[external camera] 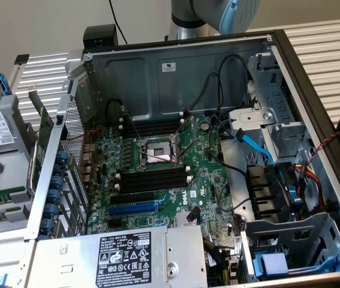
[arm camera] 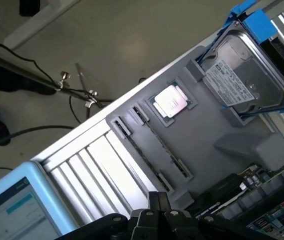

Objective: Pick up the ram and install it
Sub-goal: 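Pick up the ram and move it above insertion slot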

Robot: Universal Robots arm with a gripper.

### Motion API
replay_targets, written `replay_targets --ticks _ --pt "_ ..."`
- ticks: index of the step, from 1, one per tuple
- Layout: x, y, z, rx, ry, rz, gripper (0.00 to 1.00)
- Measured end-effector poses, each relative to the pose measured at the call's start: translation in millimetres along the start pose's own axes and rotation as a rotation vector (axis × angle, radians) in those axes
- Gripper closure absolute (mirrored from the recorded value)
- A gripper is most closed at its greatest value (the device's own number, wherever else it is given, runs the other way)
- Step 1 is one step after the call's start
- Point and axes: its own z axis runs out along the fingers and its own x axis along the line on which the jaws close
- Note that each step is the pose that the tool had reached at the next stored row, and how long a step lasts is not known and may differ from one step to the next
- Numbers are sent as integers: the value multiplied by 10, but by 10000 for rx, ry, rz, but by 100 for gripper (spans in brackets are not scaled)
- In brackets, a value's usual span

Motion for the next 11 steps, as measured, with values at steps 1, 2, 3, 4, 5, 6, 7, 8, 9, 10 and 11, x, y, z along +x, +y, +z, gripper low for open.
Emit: replay_targets --ticks 1,2,3,4,5,6,7,8,9,10,11 --pt "0 0 0 13 0 -190 89" --pt "0 0 -1 28 -1 -375 89" --pt "0 0 -1 44 -4 -556 89" --pt "0 0 1 60 -7 -723 89" --pt "0 0 3 76 -9 -921 89" --pt "0 0 5 91 -10 -1100 89" --pt "0 0 6 103 -9 -1280 89" --pt "0 0 7 117 -10 -1466 89" --pt "0 0 9 130 -10 -1645 89" --pt "0 0 10 143 -11 -1820 89" --pt "0 0 11 157 -10 -2010 89"
